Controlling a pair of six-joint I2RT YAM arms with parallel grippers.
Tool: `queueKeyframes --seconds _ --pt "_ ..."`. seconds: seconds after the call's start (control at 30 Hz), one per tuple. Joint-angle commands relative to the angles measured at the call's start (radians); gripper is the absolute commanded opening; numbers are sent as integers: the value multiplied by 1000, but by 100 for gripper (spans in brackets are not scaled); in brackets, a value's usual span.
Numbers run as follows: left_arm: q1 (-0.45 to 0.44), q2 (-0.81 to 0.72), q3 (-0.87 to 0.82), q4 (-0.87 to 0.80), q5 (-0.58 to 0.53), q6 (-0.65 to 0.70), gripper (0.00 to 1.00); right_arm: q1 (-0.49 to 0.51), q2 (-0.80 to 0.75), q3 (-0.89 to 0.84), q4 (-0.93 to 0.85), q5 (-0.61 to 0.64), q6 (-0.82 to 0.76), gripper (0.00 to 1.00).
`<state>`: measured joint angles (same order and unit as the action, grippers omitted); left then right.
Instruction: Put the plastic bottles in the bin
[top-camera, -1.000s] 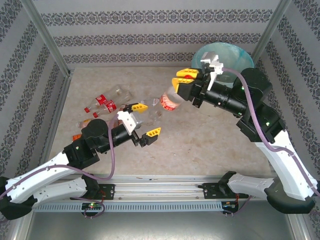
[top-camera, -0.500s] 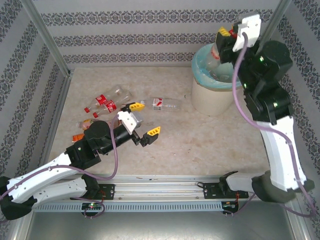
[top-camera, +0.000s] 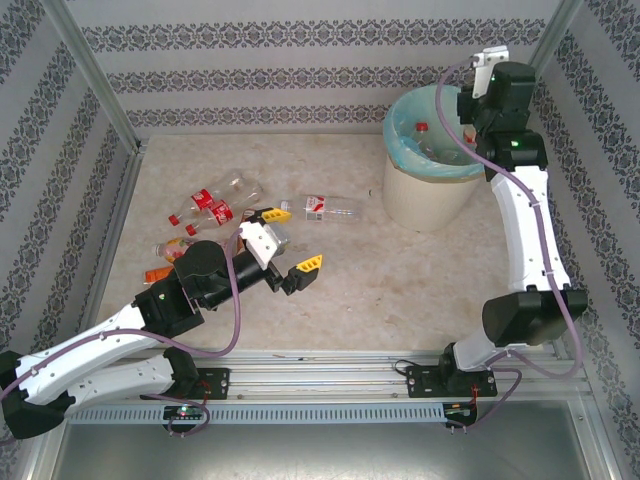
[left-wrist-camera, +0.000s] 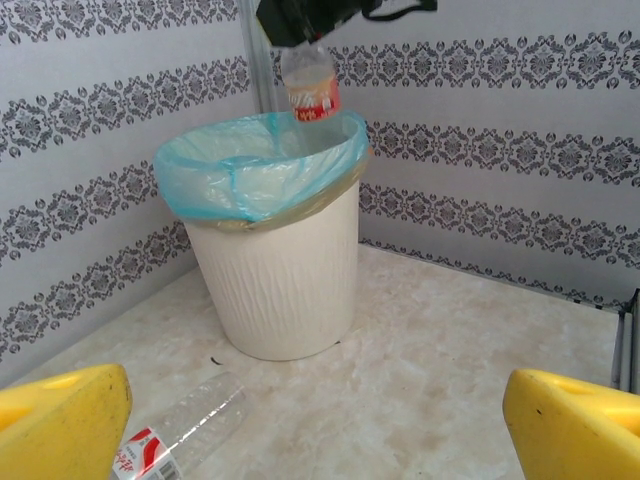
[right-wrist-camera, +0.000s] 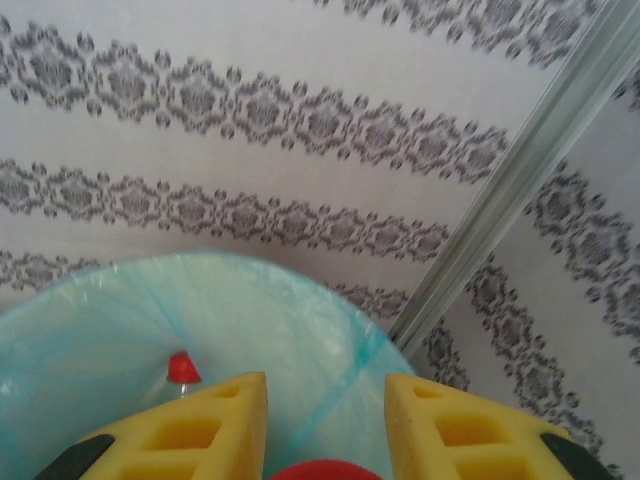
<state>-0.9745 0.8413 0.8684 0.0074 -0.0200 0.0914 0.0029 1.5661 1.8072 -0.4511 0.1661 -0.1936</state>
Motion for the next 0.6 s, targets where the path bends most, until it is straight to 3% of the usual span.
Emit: queueKeyframes --seconds 0.0,0.57 --pt "-7 -13 -10 -6 -6 -31 95 -17 11 -50 51 -58 36 0" --pt "-7 -8 -29 -23 -25 -18 96 -81 104 -201 23 -136 121 0"
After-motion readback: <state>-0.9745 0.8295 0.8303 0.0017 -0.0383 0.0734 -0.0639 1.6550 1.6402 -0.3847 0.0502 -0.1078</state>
